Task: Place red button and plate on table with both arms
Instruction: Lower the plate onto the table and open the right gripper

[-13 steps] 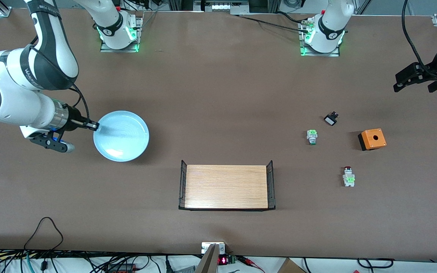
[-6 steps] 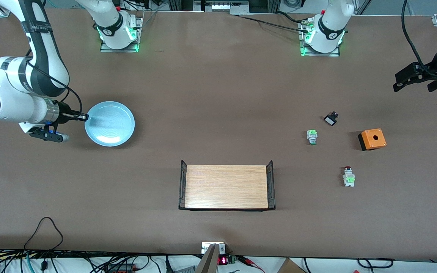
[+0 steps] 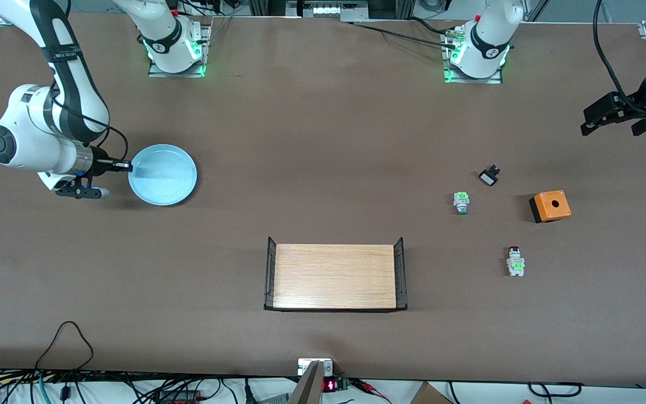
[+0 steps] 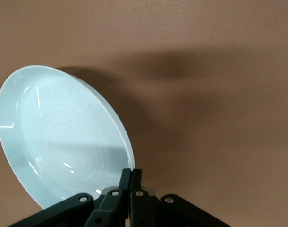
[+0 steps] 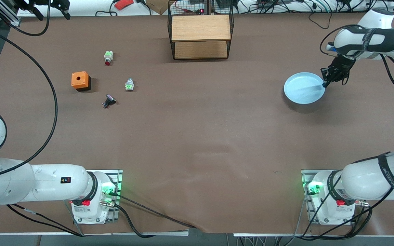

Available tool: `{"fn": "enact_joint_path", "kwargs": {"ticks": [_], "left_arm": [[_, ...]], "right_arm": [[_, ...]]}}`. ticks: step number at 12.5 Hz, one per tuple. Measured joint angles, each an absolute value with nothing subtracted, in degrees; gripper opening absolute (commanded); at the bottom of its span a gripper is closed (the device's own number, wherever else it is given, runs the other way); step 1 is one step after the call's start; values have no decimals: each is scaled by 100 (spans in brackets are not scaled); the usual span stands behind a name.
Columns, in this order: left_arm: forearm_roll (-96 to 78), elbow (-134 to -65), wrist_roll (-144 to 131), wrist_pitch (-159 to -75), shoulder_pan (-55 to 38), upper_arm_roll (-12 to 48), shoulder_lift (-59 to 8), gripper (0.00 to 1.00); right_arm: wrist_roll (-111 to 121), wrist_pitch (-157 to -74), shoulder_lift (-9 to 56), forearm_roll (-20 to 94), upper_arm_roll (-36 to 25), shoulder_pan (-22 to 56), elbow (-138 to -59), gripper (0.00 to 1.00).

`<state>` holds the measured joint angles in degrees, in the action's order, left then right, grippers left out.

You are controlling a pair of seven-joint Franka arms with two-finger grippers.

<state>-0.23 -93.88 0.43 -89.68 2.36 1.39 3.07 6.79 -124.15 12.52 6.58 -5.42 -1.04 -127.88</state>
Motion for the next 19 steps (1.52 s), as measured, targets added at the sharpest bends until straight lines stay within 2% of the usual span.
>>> {"fn": "enact_joint_path", "kwargs": {"ticks": [2,3,4,8,14,16,19], "left_arm": [[-23,-9388,42,-8967,236,143,307,100],[-23,-9388,41,-8967,235,145,307,100],[-23,-9388,41,-8967,235,145,307,100],[-23,-9388,13,-8943,235,152,307,100],[-23,-9388,-3,-8905,234,152,307,100],[-23,-9388,-9,-8903,234,153,307,100],[-23,-9388,-14,-8900,234,153,307,100]], "right_arm": [[1001,-12919,1248,658,-537,-168,-13109,3],[1092,-13068,1249,658,-535,-204,-13232,54],[1143,-13149,1249,659,-536,-243,-13311,100],[1109,-13179,1076,660,-474,-292,-13247,100],[-44,-12879,773,660,33,-228,-12810,100],[-213,-12567,773,660,53,-143,-12537,100],[-263,-11610,770,660,54,-109,-11604,100]]}}
